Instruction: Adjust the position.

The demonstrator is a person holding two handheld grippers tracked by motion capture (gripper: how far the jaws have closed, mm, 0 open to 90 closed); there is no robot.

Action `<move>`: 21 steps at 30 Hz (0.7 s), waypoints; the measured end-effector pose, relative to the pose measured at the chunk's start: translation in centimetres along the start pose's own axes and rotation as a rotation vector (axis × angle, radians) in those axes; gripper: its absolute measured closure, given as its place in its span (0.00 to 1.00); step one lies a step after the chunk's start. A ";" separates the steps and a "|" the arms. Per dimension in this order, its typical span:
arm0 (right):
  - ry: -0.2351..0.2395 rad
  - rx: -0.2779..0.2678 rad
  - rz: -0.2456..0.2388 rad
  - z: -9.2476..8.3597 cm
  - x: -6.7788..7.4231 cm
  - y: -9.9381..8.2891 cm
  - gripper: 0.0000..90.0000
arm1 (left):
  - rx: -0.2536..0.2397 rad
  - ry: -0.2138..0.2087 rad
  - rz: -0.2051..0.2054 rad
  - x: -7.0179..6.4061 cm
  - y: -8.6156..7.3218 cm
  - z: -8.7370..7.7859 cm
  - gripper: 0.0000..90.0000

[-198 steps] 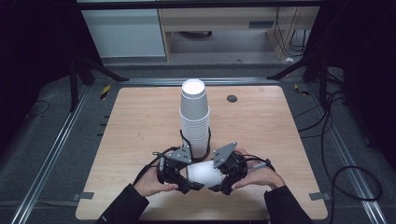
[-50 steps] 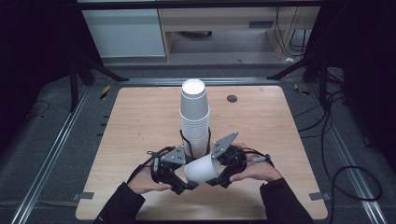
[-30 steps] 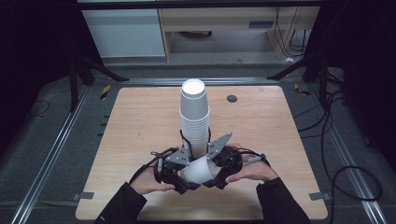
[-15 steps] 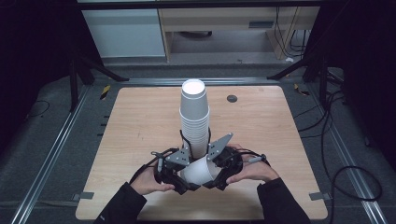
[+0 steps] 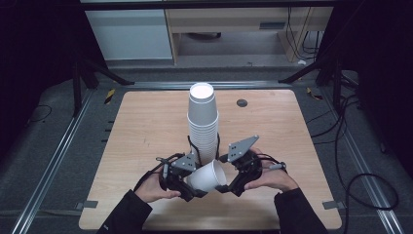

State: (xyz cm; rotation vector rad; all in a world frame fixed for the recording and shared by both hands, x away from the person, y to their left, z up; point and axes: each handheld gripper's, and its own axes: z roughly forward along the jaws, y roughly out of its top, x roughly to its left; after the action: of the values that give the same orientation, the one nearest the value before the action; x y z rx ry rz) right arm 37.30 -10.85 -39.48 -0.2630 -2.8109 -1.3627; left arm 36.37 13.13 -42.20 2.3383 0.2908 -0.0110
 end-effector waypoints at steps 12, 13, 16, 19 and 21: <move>-0.071 -0.127 0.074 -2.8 0.0 -1.5 0.04 | -0.046 0.028 -0.022 0.6 -0.3 -1.0 0.25; -0.074 -0.135 0.081 -2.9 0.0 -1.6 0.04 | -0.055 0.032 -0.025 0.6 -0.3 -1.1 0.25; -0.068 -0.155 0.095 -2.8 0.0 -1.8 0.04 | -0.078 0.027 -0.029 0.4 -0.1 -1.2 0.25; -0.067 -0.158 0.100 -2.6 0.0 -1.8 0.04 | -0.080 0.033 -0.023 0.2 0.0 -1.1 0.25; -0.059 -0.166 0.106 -2.4 0.0 -1.8 0.04 | -0.087 0.038 -0.020 0.1 0.2 -1.1 0.25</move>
State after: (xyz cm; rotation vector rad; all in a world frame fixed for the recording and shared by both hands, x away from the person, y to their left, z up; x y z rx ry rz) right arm 36.82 -13.78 -39.37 -0.4546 -2.6875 -1.5900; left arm 36.38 13.79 -41.29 2.2513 0.3270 0.0353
